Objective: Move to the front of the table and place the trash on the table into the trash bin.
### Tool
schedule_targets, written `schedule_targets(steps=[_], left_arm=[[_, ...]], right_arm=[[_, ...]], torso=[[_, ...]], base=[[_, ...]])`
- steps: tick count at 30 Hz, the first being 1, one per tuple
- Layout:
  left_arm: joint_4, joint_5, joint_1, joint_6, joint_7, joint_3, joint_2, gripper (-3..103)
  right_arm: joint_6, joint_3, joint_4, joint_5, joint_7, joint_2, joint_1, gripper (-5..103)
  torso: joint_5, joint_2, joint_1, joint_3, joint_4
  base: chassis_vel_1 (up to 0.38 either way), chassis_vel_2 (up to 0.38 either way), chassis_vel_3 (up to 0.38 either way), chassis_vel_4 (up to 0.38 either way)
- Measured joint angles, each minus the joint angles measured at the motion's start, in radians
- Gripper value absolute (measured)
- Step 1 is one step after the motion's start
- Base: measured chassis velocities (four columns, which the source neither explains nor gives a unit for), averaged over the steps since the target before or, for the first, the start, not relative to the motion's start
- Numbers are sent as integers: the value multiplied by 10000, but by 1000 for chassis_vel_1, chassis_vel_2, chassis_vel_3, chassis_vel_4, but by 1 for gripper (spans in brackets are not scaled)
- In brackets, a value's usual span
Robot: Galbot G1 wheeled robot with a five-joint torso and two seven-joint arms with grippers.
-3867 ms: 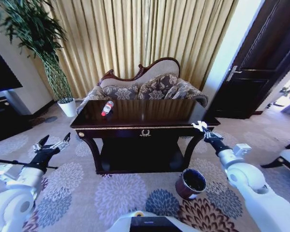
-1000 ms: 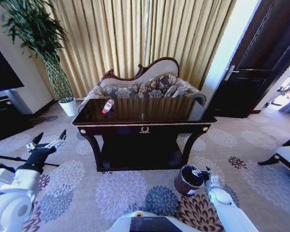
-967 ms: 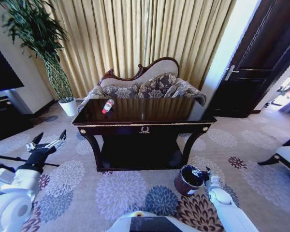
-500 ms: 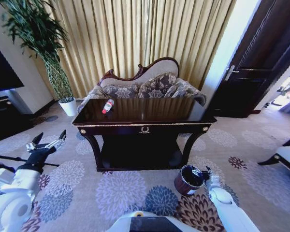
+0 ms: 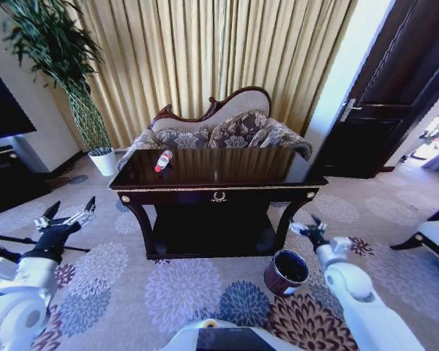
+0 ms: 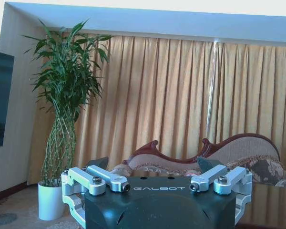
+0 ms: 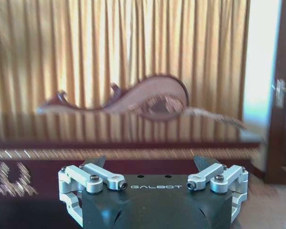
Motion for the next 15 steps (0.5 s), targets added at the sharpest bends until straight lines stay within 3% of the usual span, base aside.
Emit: schedule_targets(steps=[15], left_arm=[[17, -18, 13, 43, -39, -65, 32, 100]], right_arm=[[-1188, 196, 1831, 388, 361, -265, 205, 100]], torso=[[3, -1, 0, 0, 0]], base=[[0, 0, 0, 0]])
